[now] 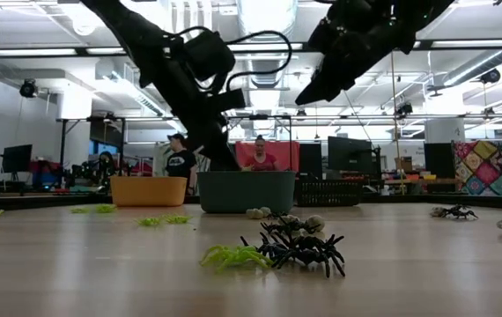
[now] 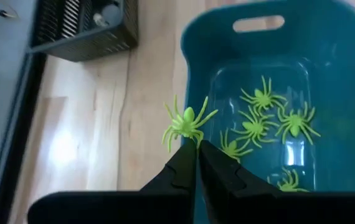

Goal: Sort Halloween decoration
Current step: Put the green spider toy into the blue bin

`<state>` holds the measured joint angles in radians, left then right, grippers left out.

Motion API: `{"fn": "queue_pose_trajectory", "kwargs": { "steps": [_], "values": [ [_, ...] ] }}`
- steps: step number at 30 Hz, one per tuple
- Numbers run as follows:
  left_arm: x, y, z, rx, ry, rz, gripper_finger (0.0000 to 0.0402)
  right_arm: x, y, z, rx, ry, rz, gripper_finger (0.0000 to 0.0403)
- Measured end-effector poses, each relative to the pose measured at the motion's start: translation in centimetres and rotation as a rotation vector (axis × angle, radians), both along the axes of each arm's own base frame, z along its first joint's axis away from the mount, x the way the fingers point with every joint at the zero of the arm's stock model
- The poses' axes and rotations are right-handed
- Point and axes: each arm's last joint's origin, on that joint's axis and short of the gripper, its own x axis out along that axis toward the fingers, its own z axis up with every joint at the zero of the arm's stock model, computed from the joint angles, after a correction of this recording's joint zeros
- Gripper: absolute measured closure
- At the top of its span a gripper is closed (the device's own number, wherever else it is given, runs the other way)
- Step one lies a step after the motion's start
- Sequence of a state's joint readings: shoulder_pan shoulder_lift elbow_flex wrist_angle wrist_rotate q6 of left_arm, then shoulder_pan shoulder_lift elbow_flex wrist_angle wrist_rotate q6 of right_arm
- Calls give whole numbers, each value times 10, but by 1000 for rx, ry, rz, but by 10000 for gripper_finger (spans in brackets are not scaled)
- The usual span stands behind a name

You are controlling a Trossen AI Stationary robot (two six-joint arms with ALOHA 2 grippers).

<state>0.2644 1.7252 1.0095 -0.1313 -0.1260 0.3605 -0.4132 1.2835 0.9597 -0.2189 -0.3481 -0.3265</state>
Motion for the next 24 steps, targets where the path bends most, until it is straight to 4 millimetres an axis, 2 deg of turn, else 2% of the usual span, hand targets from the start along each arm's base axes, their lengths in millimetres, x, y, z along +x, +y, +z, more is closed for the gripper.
{"fn": "queue_pose_trajectory", "kwargs": {
  "steps": [8,12,24],
  "values": [
    [0,-1,2,-31,-7,-23,401,-1,-6,-4,-2,-4,-24,307],
    [2,-8,1,-88,-6,-74,401,-1,-7,-3,-9,-18,-27,307],
    [0,-9,-6,-142,34,-36,401,0,-7,-1,46,-37,-65,307]
  ]
}}
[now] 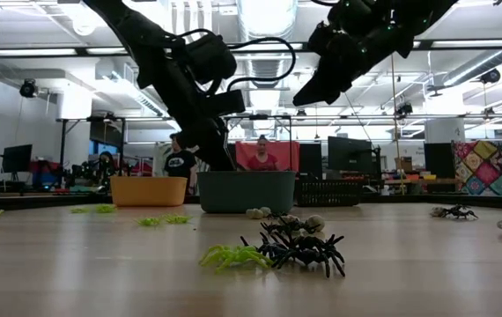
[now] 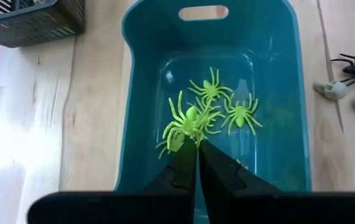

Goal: Sort Halloween decoration
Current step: Put the green spider toy into the blue bin, then put the white skull toy into the black bin

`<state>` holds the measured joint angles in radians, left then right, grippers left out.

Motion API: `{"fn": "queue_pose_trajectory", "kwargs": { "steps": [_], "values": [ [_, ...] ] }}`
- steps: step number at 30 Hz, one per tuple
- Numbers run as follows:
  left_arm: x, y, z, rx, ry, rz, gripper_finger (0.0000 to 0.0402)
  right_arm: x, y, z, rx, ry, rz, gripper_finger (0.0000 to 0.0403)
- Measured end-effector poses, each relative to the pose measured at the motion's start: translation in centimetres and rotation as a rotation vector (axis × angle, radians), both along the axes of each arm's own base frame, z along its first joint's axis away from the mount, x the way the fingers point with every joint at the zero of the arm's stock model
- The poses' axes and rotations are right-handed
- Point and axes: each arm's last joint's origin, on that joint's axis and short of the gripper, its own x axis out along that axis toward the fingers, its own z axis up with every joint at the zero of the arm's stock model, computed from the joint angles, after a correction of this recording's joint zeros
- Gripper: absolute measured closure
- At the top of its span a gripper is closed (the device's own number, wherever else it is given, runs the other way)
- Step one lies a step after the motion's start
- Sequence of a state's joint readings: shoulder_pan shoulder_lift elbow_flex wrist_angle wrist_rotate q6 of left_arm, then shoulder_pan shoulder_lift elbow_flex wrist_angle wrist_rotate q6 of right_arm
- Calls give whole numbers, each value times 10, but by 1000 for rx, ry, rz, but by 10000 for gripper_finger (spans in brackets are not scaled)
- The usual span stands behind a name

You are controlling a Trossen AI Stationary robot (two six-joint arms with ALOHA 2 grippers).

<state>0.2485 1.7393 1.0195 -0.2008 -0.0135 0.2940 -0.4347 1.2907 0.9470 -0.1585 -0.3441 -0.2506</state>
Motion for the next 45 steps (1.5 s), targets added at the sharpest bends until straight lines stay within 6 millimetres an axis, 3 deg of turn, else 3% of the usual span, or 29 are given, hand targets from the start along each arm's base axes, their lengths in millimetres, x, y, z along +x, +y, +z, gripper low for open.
{"fn": "queue_pose_trajectory", "kwargs": {
  "steps": [12,26,36,45],
  "values": [
    [0,0,0,-3,-2,5,398,0,0,0,12,0,-8,307],
    [-1,0,2,-12,-7,19,356,0,0,0,12,1,-7,307],
    [-18,-2,35,62,-70,-37,352,0,3,-3,17,-41,103,307],
    [-43,-10,49,23,-235,-108,352,0,3,-7,4,-50,104,307]
  ]
}}
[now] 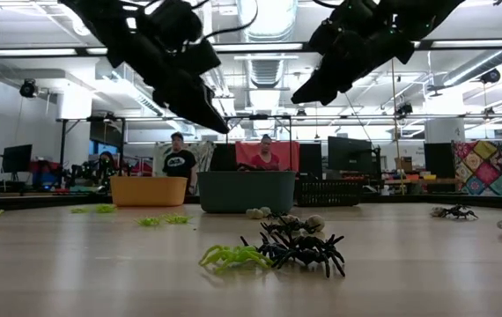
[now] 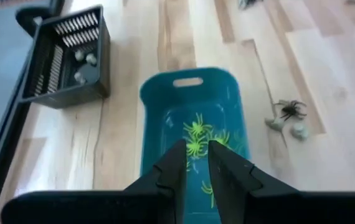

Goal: Sort Halloween decoration
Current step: Put the white skull toy into the black bin

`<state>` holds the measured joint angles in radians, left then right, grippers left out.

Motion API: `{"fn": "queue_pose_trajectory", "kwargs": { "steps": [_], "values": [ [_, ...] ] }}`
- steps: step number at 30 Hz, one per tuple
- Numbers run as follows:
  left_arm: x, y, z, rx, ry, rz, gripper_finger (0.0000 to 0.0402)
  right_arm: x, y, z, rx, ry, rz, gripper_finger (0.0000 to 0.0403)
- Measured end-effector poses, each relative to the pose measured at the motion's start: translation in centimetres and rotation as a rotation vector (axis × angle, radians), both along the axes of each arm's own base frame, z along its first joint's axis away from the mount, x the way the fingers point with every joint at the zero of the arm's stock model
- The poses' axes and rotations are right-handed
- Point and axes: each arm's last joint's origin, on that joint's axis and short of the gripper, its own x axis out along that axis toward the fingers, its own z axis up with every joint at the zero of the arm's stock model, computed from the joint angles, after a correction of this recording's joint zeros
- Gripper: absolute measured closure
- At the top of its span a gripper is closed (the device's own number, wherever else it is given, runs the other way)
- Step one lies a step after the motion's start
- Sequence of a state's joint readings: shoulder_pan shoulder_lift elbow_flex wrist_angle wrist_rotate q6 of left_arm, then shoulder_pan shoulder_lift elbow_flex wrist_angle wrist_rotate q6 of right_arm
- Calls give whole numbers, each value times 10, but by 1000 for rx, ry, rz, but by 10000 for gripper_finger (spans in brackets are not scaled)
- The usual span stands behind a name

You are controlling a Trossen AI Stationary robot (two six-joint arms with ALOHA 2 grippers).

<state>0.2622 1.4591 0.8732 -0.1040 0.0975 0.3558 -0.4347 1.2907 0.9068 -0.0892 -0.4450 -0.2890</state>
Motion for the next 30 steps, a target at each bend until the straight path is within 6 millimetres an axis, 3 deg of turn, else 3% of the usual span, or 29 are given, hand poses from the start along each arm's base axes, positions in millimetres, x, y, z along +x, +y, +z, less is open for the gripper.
{"fn": "queue_pose_trajectory", "kwargs": {
  "steps": [16,30],
  "values": [
    [-49,-10,3,32,-175,130,351,0,-4,-16,63,37,-184,307],
    [-69,-15,-2,47,-186,122,351,6,-5,-23,231,51,-271,307]
  ]
}}
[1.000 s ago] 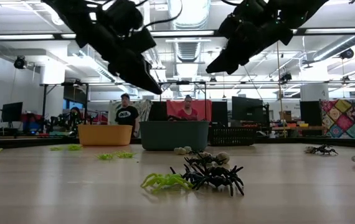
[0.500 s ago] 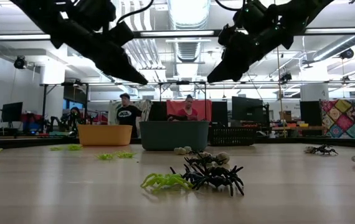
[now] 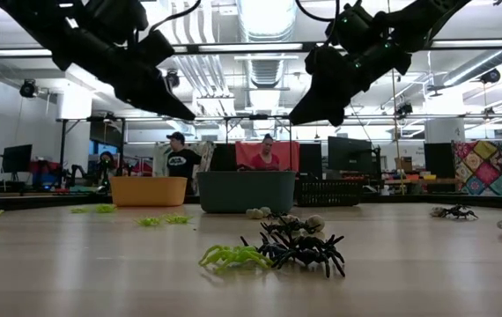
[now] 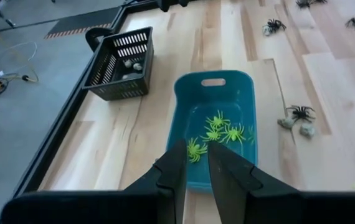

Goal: Sort Halloween decoration
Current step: Put the white skull toy into the black bin

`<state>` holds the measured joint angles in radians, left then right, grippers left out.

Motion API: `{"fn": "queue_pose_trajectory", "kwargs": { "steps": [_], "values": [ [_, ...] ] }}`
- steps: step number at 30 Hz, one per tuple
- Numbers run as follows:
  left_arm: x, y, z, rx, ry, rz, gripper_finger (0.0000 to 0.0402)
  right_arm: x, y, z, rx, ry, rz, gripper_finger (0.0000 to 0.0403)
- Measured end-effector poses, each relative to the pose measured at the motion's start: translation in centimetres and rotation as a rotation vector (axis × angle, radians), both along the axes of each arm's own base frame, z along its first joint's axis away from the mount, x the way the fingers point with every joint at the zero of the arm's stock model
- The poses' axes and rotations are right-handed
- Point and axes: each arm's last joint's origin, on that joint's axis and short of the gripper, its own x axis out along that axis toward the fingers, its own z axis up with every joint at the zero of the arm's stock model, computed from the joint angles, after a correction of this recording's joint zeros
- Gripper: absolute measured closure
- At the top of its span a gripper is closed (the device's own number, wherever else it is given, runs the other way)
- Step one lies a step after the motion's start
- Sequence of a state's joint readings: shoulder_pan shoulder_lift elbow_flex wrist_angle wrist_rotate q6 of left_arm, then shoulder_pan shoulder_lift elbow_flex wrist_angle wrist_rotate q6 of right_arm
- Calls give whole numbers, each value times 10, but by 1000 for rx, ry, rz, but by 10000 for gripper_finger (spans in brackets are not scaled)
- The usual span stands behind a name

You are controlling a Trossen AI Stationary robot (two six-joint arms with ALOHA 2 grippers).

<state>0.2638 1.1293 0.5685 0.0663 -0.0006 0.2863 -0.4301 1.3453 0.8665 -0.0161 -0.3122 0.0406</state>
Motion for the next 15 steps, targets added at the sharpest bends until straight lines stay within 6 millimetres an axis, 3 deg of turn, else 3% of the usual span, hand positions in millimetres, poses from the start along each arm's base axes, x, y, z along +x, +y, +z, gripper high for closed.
{"fn": "queue_pose_trajectory", "kwargs": {
  "steps": [15],
  "values": [
    [-10,12,4,97,-4,-33,351,0,1,-1,105,2,-58,307]
  ]
}}
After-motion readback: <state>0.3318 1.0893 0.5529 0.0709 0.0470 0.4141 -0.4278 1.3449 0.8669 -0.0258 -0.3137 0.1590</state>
